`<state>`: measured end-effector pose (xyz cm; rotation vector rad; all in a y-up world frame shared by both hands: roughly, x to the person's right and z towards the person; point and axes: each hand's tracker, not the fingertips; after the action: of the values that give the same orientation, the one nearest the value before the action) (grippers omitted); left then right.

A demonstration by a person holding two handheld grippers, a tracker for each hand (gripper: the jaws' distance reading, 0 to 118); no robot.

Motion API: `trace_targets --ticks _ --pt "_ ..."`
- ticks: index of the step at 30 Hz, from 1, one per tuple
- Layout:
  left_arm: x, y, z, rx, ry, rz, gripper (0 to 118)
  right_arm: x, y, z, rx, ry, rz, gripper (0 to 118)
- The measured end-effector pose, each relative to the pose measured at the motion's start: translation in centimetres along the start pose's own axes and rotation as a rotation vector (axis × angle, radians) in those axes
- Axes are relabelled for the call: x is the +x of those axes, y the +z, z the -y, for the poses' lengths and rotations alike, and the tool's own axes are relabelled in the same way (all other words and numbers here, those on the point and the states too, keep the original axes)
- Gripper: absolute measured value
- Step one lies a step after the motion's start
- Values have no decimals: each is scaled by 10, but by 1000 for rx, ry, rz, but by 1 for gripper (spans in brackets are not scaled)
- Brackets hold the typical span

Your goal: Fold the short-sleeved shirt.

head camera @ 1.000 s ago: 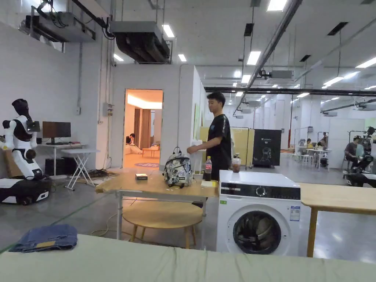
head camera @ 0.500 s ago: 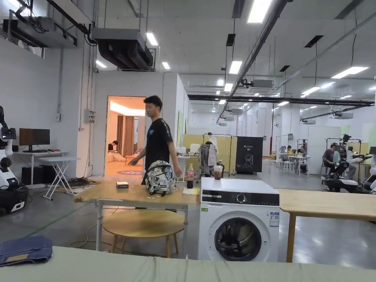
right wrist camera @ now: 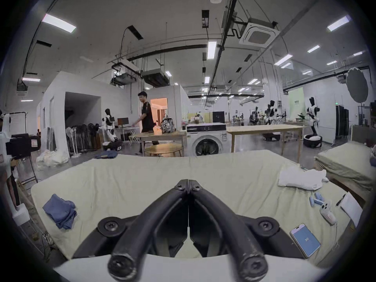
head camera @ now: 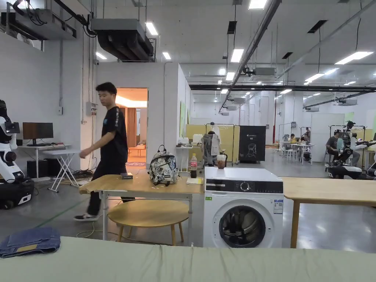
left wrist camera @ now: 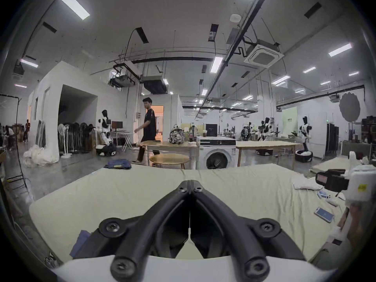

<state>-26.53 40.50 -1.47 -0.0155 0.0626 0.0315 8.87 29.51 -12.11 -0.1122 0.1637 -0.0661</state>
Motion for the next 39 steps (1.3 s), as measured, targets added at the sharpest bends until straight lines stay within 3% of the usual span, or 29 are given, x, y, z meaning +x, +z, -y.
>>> trace_targets --ticks 6,7,9,11,12,14,15,17,20,26,39 --pt "9 -3 -1 -6 -38 -8 0 -5 -3 -1 7 16 15 0" --pt "10 -4 -1 -6 -41 -15 0 -6 -4 -2 10 29 27 3" --pt "11 -6 -4 -14 -48 -23 0 -6 -5 -3 7 40 26 27" --pt "13 -11 -7 -36 -59 -35 28 -6 -5 -5 7 39 15 61" --pt "15 -12 -7 -39 -73 -47 54 -6 -4 -4 13 32 22 72" --pt "16 -10 -5 -28 -110 -82 88 -5 -2 -5 39 12 21 86" --pt "16 -9 -5 -23 -111 -79 94 -3 0 -6 49 8 14 90" --pt "14 -9 5 1 -96 -57 94 -4 0 -6 55 11 35 104" --pt "-1 -16 0 21 -58 -40 94 -3 0 -7 71 4 54 114" --pt "-3 -6 2 33 -37 -25 94 1 5 -8 84 1 66 117" --pt "2 -5 -4 24 -36 -22 94 -15 3 -3 37 44 -30 117"
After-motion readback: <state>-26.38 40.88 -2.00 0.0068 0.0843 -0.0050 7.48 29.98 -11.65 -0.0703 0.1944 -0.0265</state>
